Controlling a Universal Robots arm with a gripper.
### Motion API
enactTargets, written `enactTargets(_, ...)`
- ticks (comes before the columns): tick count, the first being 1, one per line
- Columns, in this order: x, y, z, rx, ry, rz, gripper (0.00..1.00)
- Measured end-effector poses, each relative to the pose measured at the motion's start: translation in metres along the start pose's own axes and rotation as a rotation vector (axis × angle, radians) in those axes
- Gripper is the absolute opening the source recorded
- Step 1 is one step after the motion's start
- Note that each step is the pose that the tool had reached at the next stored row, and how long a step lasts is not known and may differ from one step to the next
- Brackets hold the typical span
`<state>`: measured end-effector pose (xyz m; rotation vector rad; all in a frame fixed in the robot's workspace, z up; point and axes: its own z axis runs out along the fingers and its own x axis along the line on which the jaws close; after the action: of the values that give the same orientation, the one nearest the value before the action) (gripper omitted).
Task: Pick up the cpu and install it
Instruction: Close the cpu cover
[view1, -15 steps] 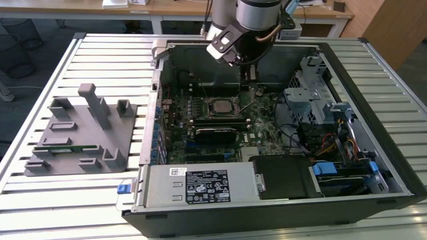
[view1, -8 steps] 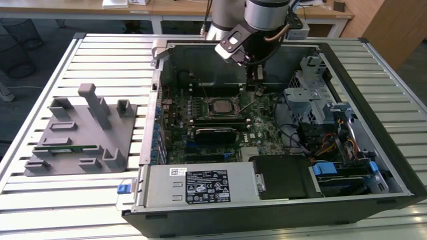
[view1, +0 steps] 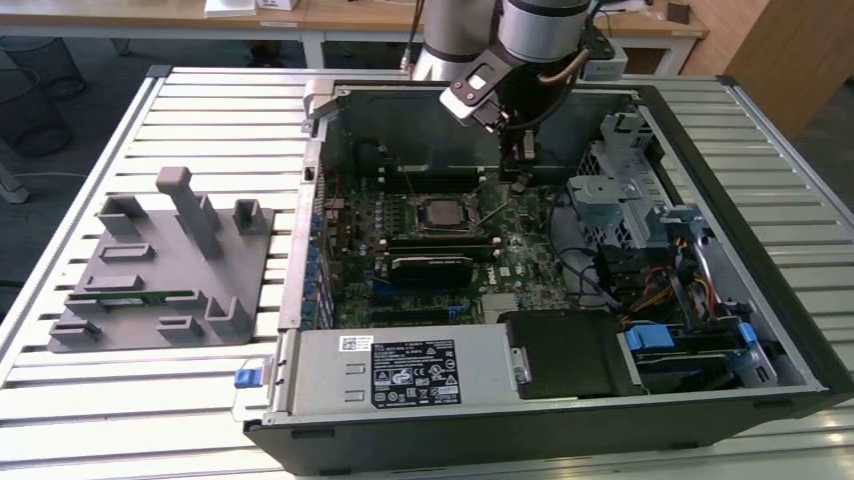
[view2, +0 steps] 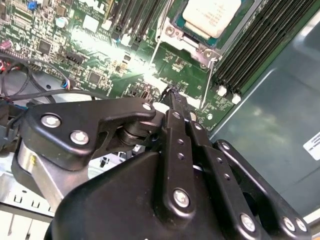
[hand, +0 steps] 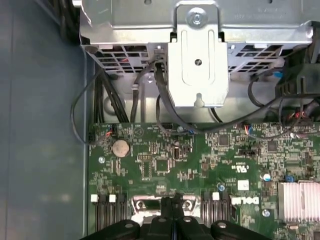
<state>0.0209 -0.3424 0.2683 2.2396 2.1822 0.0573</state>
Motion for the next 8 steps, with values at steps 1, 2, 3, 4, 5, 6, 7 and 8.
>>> enactTargets(1, 0.0007, 0.0012, 0.0009, 0.0006, 0.0001, 0.0, 0.11)
enactTargets(2, 0.0014, 0.0023, 0.0019, 0.0011, 0.0003, 0.0, 0.11)
enactTargets(3, 0.0022, 0.0036, 0.0029, 0.0017, 0.0001, 0.0, 0.11)
enactTargets(4, 0.0031, 0.0052, 0.0039, 0.0024, 0.0, 0.0, 0.11)
enactTargets(5, 0.0041, 0.0071, 0.0049, 0.0032, 0.0001, 0.0, 0.11)
enactTargets(6, 0.0051, 0.0094, 0.0059, 0.004, 0.0002, 0.0, 0.11)
enactTargets(7, 0.0062, 0.0118, 0.0068, 0.005, 0.0001, 0.0, 0.11)
enactTargets(8, 0.0072, 0.0141, 0.0076, 0.006, 0.0001, 0.0, 0.11)
